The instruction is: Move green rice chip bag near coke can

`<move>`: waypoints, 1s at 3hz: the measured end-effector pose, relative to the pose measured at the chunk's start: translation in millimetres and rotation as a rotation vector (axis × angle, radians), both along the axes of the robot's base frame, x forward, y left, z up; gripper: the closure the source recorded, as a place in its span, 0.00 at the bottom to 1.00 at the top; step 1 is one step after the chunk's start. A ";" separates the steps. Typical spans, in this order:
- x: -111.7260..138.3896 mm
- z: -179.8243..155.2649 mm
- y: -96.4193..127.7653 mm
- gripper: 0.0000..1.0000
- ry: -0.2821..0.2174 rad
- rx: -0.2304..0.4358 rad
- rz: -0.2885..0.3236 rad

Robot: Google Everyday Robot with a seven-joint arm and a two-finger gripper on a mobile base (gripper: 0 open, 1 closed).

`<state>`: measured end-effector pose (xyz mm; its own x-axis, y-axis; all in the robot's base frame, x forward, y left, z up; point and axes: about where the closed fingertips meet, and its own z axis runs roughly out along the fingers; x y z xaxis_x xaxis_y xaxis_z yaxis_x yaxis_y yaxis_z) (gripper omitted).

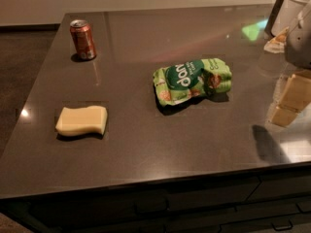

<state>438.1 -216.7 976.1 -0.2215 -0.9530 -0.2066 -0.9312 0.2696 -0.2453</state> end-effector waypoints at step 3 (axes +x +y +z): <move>78.4 1.4 -3.1 0.00 -0.083 0.010 0.024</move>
Offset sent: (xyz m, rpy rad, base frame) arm 0.0891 -0.0019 0.0004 0.0009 -0.1080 0.0304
